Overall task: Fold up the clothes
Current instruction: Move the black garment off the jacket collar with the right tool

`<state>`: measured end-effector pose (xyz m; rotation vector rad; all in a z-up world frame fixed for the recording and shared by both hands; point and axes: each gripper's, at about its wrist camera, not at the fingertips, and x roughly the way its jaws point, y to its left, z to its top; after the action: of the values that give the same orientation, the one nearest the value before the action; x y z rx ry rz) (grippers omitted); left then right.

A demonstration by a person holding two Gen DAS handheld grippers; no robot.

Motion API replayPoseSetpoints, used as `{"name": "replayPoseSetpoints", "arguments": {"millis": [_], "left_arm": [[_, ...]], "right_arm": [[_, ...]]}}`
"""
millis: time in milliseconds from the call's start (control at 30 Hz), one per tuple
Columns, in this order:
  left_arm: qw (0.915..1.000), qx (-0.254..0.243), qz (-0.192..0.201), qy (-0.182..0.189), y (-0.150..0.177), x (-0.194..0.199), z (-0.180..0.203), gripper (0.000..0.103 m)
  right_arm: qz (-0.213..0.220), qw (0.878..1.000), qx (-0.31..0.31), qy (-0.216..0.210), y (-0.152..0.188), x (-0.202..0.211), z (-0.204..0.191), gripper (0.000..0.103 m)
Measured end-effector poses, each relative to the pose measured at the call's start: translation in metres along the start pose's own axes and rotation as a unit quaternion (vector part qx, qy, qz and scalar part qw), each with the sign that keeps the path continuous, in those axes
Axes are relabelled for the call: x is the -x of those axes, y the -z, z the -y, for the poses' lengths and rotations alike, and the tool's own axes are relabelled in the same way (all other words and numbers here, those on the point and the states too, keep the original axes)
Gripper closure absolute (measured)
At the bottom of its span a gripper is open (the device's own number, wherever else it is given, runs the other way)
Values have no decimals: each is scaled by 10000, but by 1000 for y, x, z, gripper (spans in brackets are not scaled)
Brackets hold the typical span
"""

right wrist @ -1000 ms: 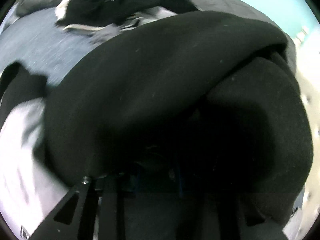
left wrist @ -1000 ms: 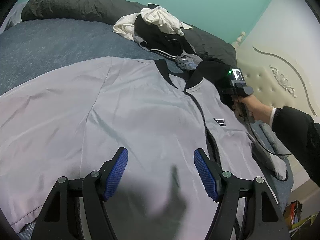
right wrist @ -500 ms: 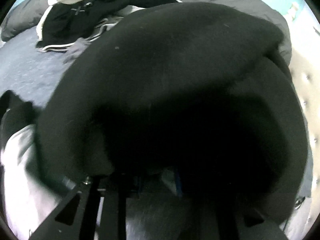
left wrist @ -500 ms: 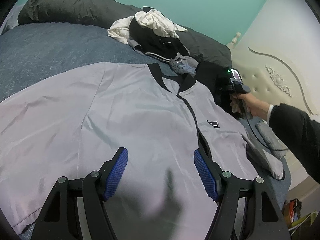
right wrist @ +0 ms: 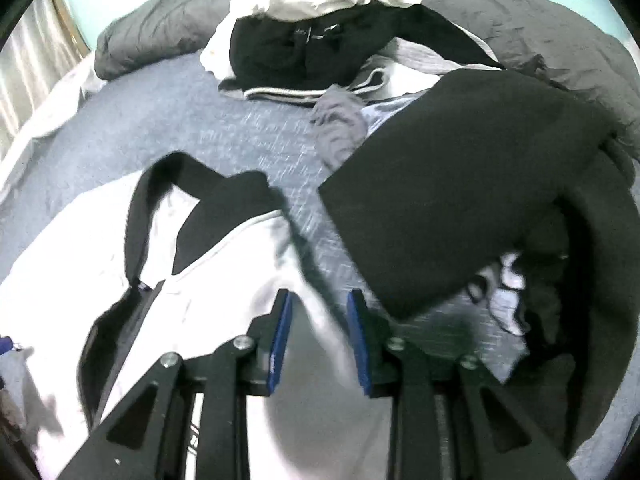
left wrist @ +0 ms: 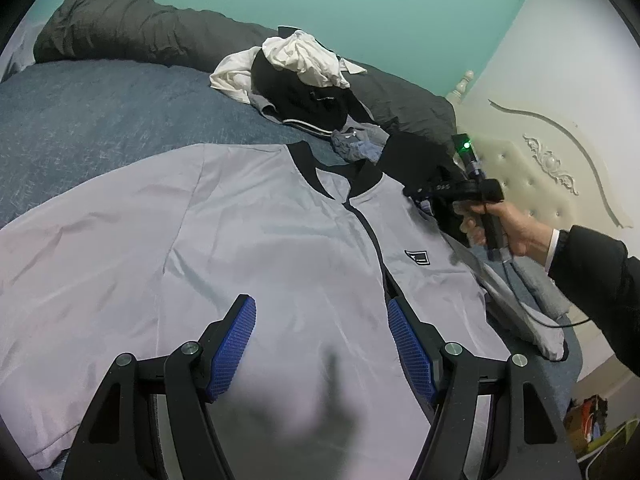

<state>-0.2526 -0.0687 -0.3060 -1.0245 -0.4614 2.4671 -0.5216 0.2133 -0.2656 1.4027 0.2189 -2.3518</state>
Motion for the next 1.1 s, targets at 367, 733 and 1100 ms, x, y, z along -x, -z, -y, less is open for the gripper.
{"name": "replayPoseSetpoints", "arguments": {"millis": [367,733,1100], "left_arm": [[9999,126,-4,56,0,-1,-7,30],[9994,318,-38,-131,1,-3,-21,30],[9991,342,-103,-241,2,-4,-24,30]], "right_arm": [[-142,9952,694,-669,33,0,-41,73],[261,9969,-700,-263,7,11,17,73],[-366,9981,-327,-383,3,-28,-4,96]]}}
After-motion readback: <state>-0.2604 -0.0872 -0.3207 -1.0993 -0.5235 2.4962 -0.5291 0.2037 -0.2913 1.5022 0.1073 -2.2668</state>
